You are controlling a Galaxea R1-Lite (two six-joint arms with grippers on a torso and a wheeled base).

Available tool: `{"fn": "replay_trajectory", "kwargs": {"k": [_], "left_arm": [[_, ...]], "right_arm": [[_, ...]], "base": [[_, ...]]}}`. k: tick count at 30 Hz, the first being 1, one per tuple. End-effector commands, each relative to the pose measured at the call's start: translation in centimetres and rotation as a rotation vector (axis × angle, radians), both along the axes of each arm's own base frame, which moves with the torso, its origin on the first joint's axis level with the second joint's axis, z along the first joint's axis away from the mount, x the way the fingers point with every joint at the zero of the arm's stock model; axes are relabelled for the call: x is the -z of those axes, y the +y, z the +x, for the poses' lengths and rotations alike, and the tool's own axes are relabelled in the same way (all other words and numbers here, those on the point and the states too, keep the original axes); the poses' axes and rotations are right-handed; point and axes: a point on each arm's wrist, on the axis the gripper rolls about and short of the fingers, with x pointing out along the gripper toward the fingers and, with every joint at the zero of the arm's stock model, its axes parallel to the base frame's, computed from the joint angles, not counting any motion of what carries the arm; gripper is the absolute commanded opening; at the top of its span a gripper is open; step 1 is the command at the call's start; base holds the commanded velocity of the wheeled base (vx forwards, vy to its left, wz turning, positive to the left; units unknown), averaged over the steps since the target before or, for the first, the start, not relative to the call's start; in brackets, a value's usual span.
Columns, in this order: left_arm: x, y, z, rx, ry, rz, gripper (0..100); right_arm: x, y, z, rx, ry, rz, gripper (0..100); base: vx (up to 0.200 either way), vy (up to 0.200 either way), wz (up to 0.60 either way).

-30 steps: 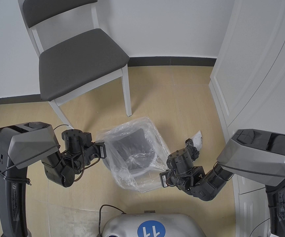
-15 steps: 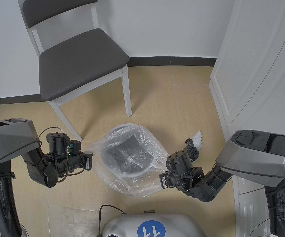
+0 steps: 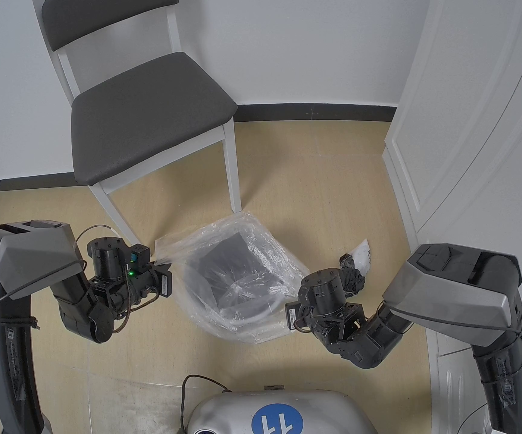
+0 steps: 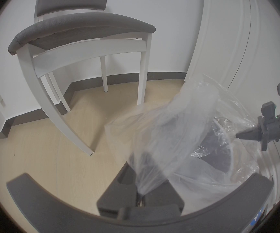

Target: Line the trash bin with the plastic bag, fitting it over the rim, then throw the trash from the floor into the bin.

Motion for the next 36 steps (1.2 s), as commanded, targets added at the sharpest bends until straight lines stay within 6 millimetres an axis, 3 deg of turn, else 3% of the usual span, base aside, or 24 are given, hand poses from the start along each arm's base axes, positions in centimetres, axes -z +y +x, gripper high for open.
{"fn": "replay_trajectory", "kwargs": {"k": [1, 15, 24, 25, 30, 36], "left_arm": [[0.4, -0.8, -0.1, -0.006, -0.012, 0.011, 0], [1.0, -0.8, 0.4, -0.022, -0.055, 0.02, 0], [1.2, -1.0, 0.4, -0.025, -0.091, 0.052, 0], [1.2, -1.0, 0.4, -0.025, -0.091, 0.052, 0], [0.6, -1.1, 0.4, -0.025, -0.11, 0.047, 0], [0.2, -1.6, 0.1, -0.014, -0.133, 0.044, 0]], "right_arm": [[1.4, 0.5, 0.3, 0.012, -0.051, 0.002, 0], [4.2, 0.9, 0.8, 0.011, -0.071, -0.039, 0], [3.4, 0.6, 0.4, -0.002, -0.095, -0.064, 0], [2.9, 0.5, 0.3, -0.004, -0.101, -0.066, 100], [-1.1, -1.0, -1.6, -0.035, -0.127, -0.091, 100], [-3.0, -2.5, -3.4, -0.077, -0.123, -0.147, 100]], "base": [[0.0, 0.0, 0.0], [0.0, 0.0, 0.0], [0.0, 0.0, 0.0], [0.0, 0.0, 0.0], [0.0, 0.0, 0.0], [0.0, 0.0, 0.0]]}}
